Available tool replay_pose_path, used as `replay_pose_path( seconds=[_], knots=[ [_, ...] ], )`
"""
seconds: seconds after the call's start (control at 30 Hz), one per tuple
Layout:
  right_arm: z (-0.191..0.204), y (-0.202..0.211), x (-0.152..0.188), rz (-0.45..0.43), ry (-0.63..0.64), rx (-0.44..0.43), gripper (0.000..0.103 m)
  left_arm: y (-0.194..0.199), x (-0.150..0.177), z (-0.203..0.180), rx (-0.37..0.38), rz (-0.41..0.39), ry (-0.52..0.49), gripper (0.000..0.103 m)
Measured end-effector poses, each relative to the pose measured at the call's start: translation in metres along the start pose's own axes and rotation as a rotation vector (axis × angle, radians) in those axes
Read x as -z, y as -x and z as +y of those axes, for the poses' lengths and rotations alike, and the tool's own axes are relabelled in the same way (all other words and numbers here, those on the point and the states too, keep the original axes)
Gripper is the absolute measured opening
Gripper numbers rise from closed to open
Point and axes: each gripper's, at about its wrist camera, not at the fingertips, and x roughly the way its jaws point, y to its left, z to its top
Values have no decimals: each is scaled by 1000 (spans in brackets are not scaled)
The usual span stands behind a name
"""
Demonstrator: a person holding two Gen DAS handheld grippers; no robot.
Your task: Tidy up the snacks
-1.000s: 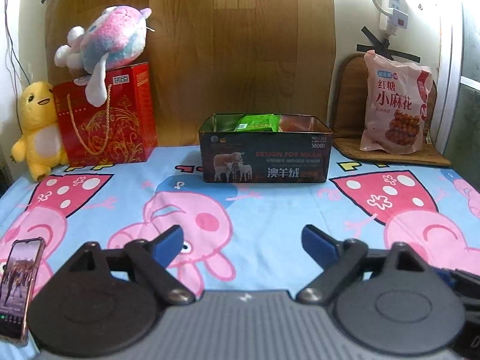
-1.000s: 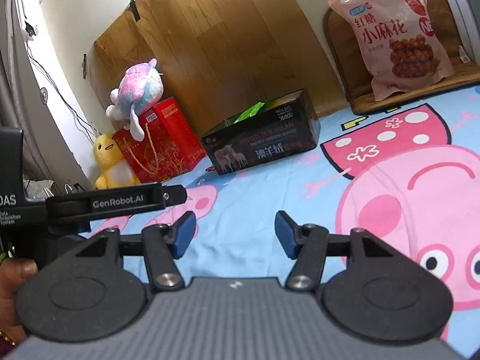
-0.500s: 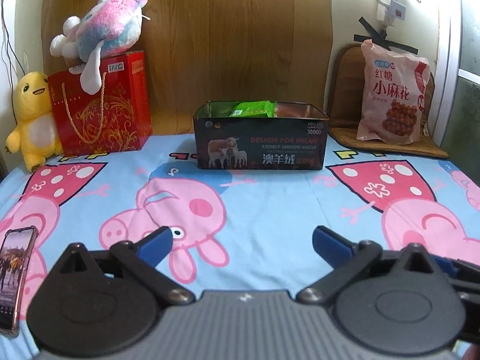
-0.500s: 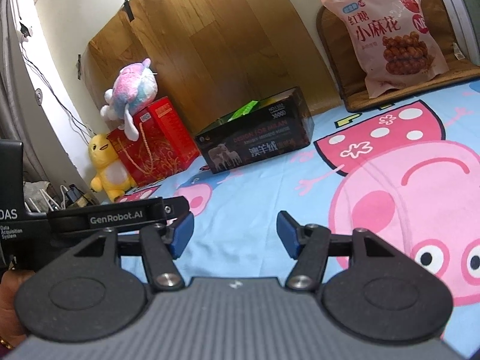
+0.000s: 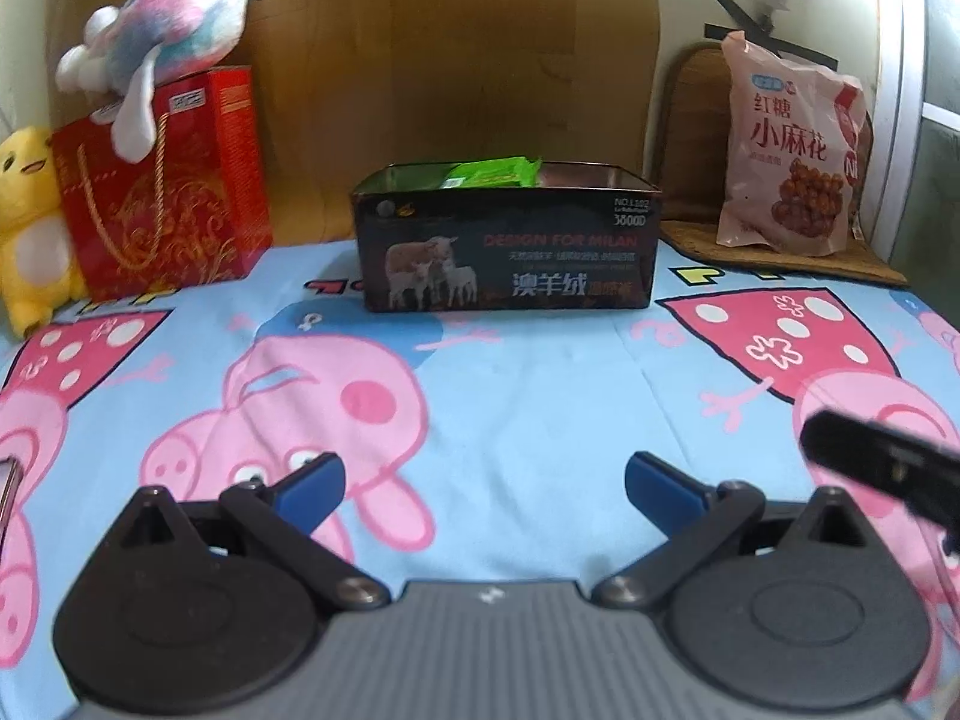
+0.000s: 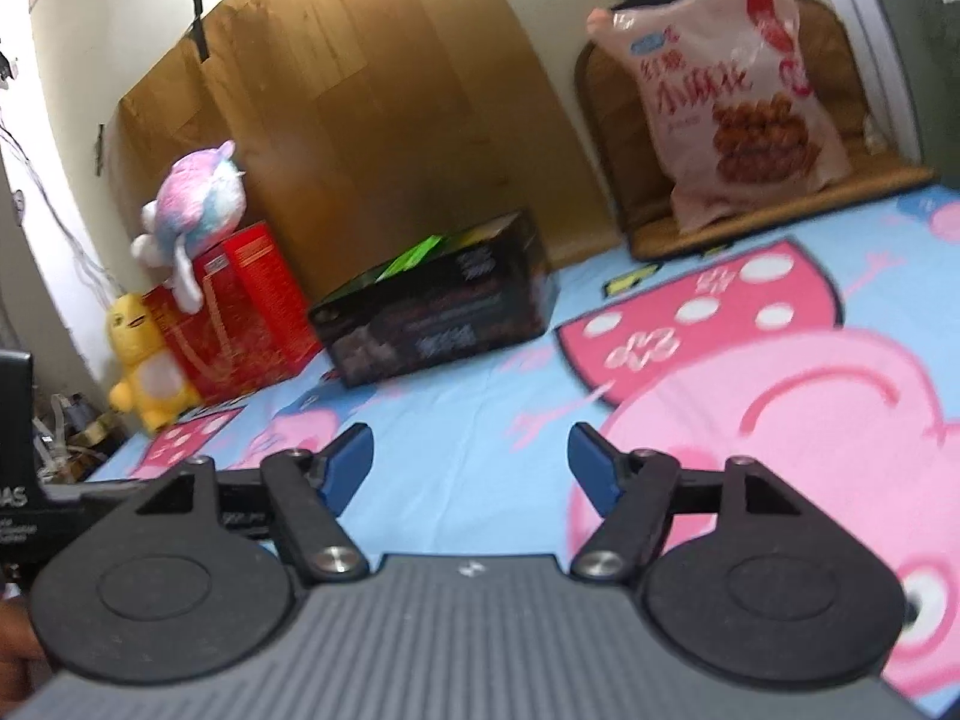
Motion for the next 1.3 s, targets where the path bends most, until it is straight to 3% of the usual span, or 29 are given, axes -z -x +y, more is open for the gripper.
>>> replay_pose_path(
  seconds=[0.13, 0.23, 0.4, 0.47, 0.5, 0.6, 0.7, 0.93, 1.3],
  knots=[
    [-3, -9, -13, -81, 75, 62, 74, -16, -12, -3, -11, -34, -14, 103],
    [-1, -21, -25, -160, 150, 126, 75, -31, -25, -6, -69, -81, -20, 103],
    [-4, -49, -36, -218, 191, 195, 80, -55, -40, -6, -163, -162, -24, 103],
    [-9, -62, -36, -167, 174, 200, 83, -64, -39, -5, -198, -166, -27, 103],
    [-11, -64, -38, -144, 164, 193, 83, -66, -40, -3, -183, -144, -19, 103],
    [-19, -67, -42, -113, 115, 176, 93, -62, -40, 1, -169, -172, 2, 103],
    [-19, -70, -43, -85, 94, 171, 95, -60, -39, -5, -171, -197, -27, 103],
    [-11, -71, -41, -85, 132, 198, 103, -60, -39, 4, -136, -184, 26, 103],
    [-14, -68, -41, -78, 138, 169, 103, -58, -38, 8, -123, -183, 47, 103]
  ],
)
